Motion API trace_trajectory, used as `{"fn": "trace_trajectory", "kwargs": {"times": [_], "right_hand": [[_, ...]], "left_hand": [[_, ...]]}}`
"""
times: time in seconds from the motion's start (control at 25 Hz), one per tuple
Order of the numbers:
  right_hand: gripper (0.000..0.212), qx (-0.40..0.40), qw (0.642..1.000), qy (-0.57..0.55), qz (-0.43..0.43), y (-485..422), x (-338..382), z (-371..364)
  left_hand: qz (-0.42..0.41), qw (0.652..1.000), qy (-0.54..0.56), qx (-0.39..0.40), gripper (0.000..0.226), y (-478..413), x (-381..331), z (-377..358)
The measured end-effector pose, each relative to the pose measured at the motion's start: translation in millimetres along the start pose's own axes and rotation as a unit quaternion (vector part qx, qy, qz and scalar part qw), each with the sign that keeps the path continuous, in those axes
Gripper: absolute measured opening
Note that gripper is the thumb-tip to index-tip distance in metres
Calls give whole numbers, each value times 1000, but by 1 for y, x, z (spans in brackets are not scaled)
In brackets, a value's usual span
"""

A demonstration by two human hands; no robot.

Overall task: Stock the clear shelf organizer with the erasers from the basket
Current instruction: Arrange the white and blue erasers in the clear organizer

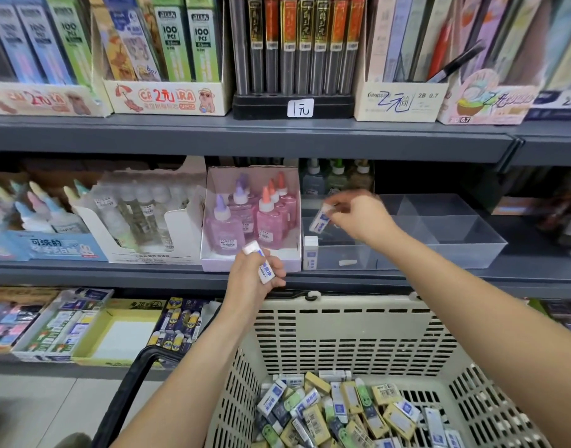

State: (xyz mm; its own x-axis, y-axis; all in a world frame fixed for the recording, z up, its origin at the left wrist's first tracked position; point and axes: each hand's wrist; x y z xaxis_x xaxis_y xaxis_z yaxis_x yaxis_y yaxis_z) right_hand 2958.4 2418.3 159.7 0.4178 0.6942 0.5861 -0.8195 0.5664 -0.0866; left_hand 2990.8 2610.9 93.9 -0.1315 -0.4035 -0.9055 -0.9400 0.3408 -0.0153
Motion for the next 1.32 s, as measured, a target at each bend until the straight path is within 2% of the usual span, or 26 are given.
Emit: {"fn": "trace_trajectory", "kwargs": {"times": [0.16,0.28,0.36,0.4,0.48,0.52,0.72,0.84,0.96,1.04,1.12,1.2,1.32], "right_hand": [[26,102,992,69,20,-11,0,-27],[31,144,984,95,34,-13,-9,-35],[32,132,985,100,38,-10,-11,-32],[30,100,989,94,45,-6,-10,-31],[24,22,997,42,69,4,-2,-27],[21,12,997,-5,79,10,3,-26],[14,156,968,-169,98,36,26,-28],[18,168,973,-131,92,35,27,-25],[7,152,979,-83,112,32,20,-16],[13,117,978,-152,77,23,15,-3],[16,50,979,-198,27,7,8,5],[12,14,990,-143,5,-6,0,3],[9,24,997,-68,-24,-17,-4,-15]], "left_hand": [[-67,996,-45,48,13,1,5,3],[-83,992,-78,46,15,0,5,2],[-74,992,-89,42,20,0,5,0],[-64,994,-85,38,24,0,4,0],[-37,997,-55,34,28,0,1,-1],[-20,999,-30,35,28,0,-1,-2],[24,998,17,61,26,2,-3,-7],[29,996,16,88,27,4,-2,-9],[22,992,-2,122,27,4,2,-7],[-20,991,-70,114,23,2,7,-5],[-96,968,-216,89,16,-1,12,1],[-149,924,-341,86,13,-2,16,8],[-150,884,-427,117,15,-2,18,15]]}}
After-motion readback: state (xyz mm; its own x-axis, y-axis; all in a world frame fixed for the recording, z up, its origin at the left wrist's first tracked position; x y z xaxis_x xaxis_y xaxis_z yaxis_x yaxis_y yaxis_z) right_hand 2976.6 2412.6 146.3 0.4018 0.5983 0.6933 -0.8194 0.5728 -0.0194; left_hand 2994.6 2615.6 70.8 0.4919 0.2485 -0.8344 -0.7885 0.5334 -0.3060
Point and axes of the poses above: each hand's wrist, its own y-axis away from the middle knuckle, its own z-axis out of the back of the hand, x = y × z, and after that the axes turned 10 degrees about -z, right-handed
